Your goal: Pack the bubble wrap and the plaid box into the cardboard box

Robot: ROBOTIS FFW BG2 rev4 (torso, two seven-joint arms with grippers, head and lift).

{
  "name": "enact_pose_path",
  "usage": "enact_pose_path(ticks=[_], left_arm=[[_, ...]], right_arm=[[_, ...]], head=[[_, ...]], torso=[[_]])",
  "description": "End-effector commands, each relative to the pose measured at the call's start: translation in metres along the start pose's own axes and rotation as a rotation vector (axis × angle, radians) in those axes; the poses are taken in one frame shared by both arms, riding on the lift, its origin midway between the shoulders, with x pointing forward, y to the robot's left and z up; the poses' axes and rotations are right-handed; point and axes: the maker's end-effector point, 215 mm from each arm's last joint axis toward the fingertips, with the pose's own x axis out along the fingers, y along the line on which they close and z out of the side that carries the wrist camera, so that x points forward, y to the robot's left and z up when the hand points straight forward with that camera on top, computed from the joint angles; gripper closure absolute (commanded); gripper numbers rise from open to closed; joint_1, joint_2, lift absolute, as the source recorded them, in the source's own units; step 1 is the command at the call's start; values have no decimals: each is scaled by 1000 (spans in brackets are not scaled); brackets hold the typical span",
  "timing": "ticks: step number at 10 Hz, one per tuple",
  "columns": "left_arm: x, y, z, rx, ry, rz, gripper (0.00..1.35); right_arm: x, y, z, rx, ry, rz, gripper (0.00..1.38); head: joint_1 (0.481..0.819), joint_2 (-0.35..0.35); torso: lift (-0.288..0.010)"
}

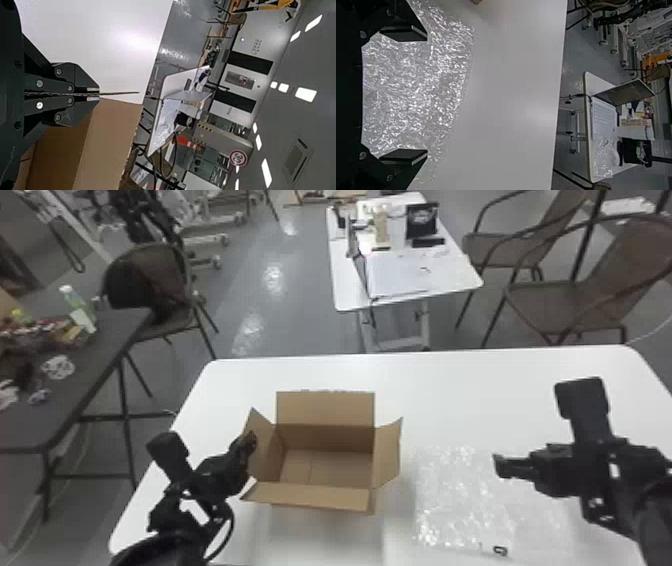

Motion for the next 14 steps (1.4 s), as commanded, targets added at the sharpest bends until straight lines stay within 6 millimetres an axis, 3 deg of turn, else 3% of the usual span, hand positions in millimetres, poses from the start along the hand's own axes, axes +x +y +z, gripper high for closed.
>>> enact_pose_path(ticks=[1,5,10,11,12,14], left_arm=[[0,-1,-1,-2,-2,-1,1194],[-2,4,1,10,-13,21,1194],[-7,9,-2,4,-17,41,1194],[-7,9,-3,2,-17,41,1194],[-7,8,-4,1,-15,40,1194],[-6,5,-3,-1,-17,34,1194]], right_arm=[[19,8,-22,51,20,49,251],[36,5,-65,106,143,56,246],[35,-7,-86,129,259,-19,256],[39,-9,-91,138,275,-18,380],[45,-8,-96,154,277,-6,717],[56,-3,-107,191,289,20,825]], head=[[695,242],[695,257],[695,252],[695,253],[695,253],[695,256]], torso=[[-18],[-18],[-18],[-18],[-18],[-18]])
